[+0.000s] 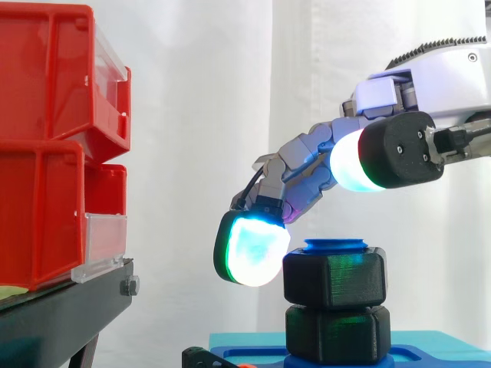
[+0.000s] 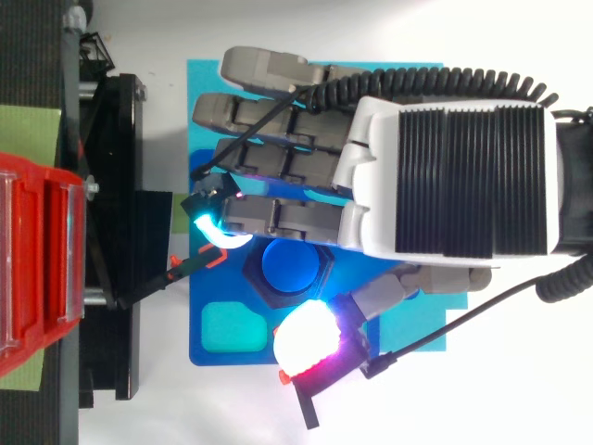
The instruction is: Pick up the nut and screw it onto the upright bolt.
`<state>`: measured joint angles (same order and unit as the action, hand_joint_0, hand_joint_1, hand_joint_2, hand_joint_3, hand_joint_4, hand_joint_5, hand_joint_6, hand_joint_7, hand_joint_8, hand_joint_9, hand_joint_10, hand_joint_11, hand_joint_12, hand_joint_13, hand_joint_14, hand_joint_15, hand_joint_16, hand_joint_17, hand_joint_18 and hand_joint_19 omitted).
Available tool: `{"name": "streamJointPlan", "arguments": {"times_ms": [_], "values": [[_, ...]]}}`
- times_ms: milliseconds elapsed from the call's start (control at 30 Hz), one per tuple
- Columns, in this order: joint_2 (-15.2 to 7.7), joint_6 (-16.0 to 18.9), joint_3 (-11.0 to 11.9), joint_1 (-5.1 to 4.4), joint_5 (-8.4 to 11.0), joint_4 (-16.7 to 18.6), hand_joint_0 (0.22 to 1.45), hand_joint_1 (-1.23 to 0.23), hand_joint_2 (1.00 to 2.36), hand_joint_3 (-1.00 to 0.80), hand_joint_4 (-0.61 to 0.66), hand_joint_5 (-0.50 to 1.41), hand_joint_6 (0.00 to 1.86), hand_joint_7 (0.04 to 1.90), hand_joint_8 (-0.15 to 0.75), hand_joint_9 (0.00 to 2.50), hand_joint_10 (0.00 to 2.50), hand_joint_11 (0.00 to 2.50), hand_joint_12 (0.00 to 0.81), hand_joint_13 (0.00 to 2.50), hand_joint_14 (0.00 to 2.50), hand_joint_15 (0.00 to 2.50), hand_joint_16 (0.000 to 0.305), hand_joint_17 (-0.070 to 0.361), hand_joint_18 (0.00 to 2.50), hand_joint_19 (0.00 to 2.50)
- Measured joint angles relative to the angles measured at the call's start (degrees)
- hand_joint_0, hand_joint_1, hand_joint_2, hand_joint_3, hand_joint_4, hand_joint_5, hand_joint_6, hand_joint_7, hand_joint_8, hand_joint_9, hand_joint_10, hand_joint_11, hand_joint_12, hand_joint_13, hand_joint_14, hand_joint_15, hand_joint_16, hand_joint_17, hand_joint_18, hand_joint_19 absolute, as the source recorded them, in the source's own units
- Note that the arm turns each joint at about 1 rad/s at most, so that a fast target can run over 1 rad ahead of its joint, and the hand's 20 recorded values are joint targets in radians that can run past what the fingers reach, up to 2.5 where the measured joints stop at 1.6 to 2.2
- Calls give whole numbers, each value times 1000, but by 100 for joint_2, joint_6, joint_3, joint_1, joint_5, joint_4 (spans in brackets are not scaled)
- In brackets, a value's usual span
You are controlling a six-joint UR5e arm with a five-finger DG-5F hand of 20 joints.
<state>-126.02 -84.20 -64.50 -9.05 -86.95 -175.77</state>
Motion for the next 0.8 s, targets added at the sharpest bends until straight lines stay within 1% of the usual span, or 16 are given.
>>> {"name": "streamJointPlan", "arguments": {"times_ms": [167,400,600,800], "values": [[-1,7,-91,0,-8,121,461,-84,1000,-500,213,-134,503,798,234,370,0,0,329,88,0,0,42,94,0,0],[-1,-17,-105,2,-6,138,461,-91,1000,-500,243,-114,504,893,248,400,0,0,331,110,0,0,42,94,0,0],[0,-105,-101,55,-19,175,464,-104,1000,-500,258,-98,504,981,254,439,0,0,329,148,0,0,41,92,0,0],[-1,-169,-99,73,-25,194,468,-118,1000,-500,250,-84,504,1057,259,483,0,0,326,168,0,0,41,91,0,0]]}}
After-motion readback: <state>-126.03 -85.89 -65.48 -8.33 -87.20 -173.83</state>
